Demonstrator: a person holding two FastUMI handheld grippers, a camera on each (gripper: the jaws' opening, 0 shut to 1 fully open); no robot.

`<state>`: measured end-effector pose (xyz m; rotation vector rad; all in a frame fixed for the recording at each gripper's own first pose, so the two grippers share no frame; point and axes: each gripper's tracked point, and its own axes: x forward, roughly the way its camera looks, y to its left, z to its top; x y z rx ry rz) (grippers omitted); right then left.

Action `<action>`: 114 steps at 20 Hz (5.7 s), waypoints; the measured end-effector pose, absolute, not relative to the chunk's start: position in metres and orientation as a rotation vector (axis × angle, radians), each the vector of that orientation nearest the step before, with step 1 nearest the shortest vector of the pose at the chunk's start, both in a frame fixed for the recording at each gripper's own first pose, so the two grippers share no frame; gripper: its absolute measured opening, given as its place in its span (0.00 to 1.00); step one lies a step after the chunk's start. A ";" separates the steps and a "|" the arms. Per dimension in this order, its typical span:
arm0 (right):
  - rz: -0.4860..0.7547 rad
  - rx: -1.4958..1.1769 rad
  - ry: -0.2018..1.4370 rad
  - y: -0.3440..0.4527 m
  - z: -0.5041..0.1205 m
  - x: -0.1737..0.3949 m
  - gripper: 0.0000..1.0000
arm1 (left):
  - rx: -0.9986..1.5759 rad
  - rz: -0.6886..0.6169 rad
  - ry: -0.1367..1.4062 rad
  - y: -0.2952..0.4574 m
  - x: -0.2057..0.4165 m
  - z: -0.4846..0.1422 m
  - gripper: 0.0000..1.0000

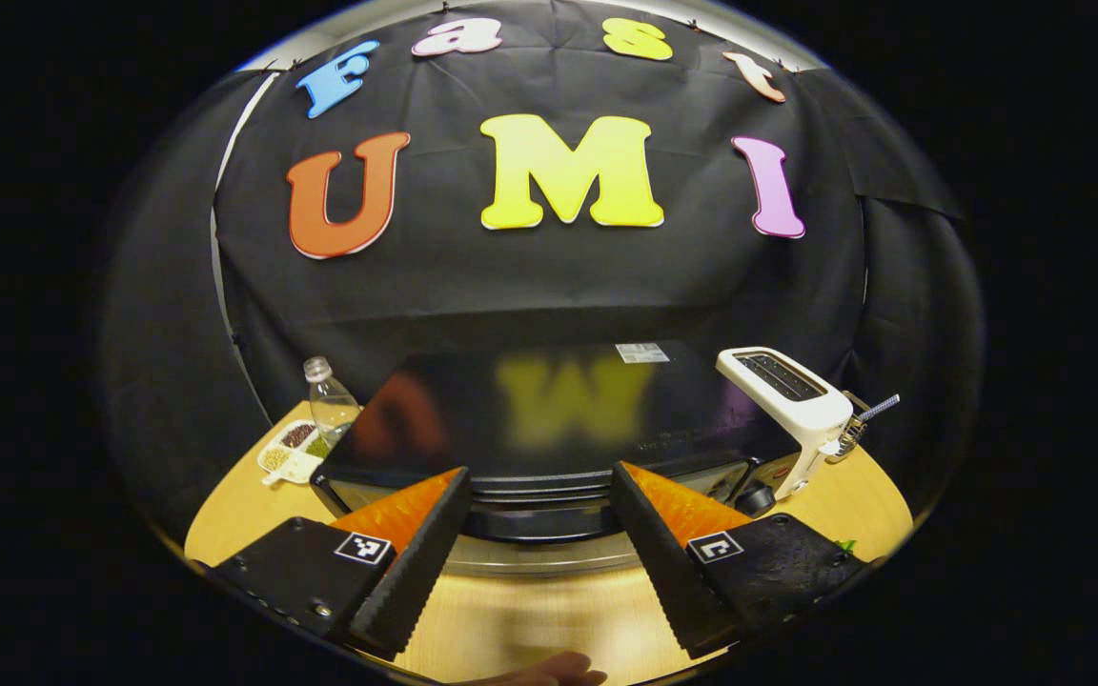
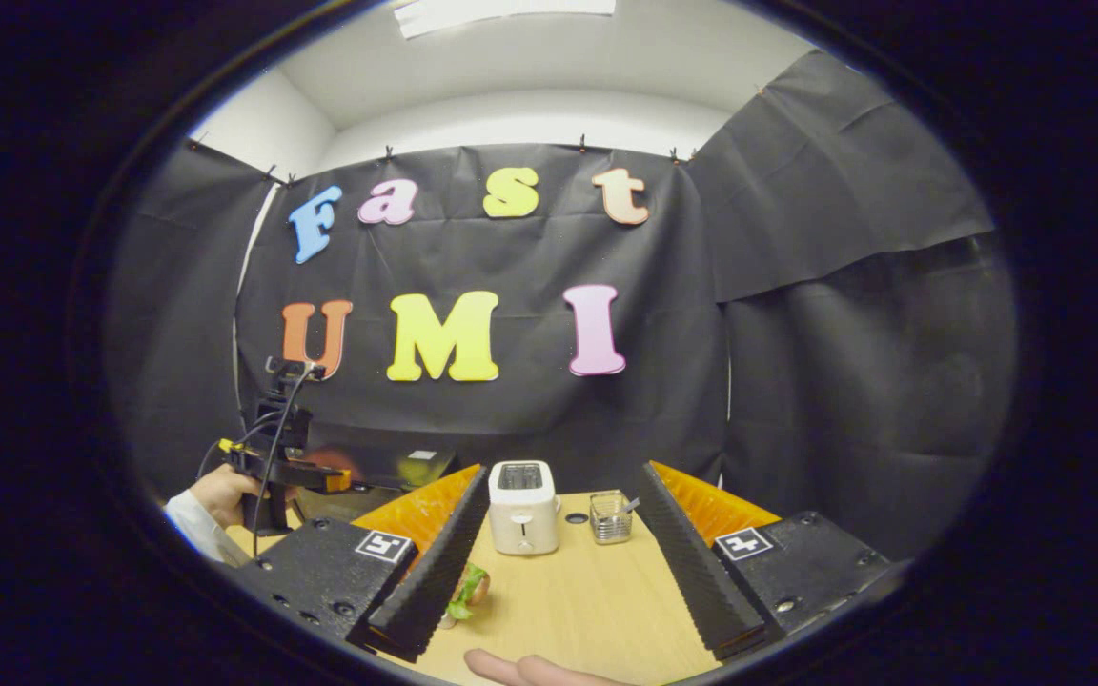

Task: Open the electric oven with the left hand, put the food in, and close the electric oven.

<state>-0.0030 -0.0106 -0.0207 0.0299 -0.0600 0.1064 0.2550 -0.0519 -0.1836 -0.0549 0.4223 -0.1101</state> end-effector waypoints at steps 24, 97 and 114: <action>0.084 0.000 -0.007 -0.008 -0.042 -0.003 1.00 | -0.055 -0.107 0.525 -0.055 0.115 -0.247 0.97; 0.632 0.666 1.163 0.136 -0.263 0.104 0.37 | -0.059 0.010 -0.009 0.042 -0.057 -0.064 0.95; 0.727 1.103 0.846 0.307 -0.214 0.064 0.37 | -0.062 0.054 -0.014 0.092 -0.066 -0.063 0.95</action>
